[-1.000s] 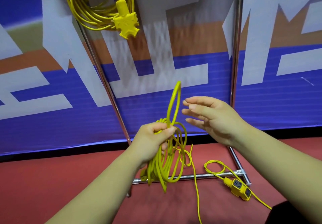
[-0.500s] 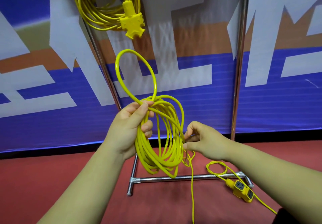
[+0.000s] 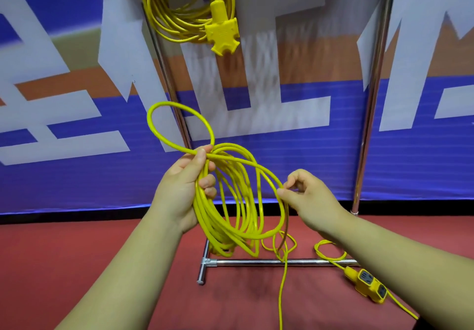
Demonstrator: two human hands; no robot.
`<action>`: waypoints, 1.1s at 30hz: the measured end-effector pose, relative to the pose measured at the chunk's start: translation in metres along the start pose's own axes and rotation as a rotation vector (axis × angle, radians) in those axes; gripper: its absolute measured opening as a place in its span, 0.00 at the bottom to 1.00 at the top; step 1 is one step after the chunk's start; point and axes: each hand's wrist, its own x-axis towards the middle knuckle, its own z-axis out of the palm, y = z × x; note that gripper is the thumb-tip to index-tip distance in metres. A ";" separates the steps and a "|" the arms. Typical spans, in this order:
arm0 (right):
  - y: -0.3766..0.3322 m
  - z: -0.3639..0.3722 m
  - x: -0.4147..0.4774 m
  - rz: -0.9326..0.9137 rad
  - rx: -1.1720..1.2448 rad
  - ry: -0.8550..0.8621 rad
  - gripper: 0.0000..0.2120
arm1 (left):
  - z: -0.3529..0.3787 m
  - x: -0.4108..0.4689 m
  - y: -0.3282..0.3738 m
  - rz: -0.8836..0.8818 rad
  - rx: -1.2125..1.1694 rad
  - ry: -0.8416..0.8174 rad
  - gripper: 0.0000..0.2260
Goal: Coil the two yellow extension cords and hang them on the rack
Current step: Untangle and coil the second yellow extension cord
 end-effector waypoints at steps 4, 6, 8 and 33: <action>-0.010 0.002 -0.001 0.003 0.119 0.081 0.06 | -0.014 0.004 -0.005 -0.013 0.081 0.081 0.09; -0.016 0.003 -0.003 -0.019 0.141 0.086 0.07 | -0.017 0.004 -0.008 -0.029 0.103 0.103 0.09; -0.022 0.005 -0.005 -0.070 0.111 0.054 0.09 | -0.019 0.005 -0.009 -0.036 0.118 0.117 0.08; 0.015 -0.041 0.026 0.183 -1.075 -0.226 0.13 | -0.011 0.009 -0.028 -0.111 0.172 0.111 0.12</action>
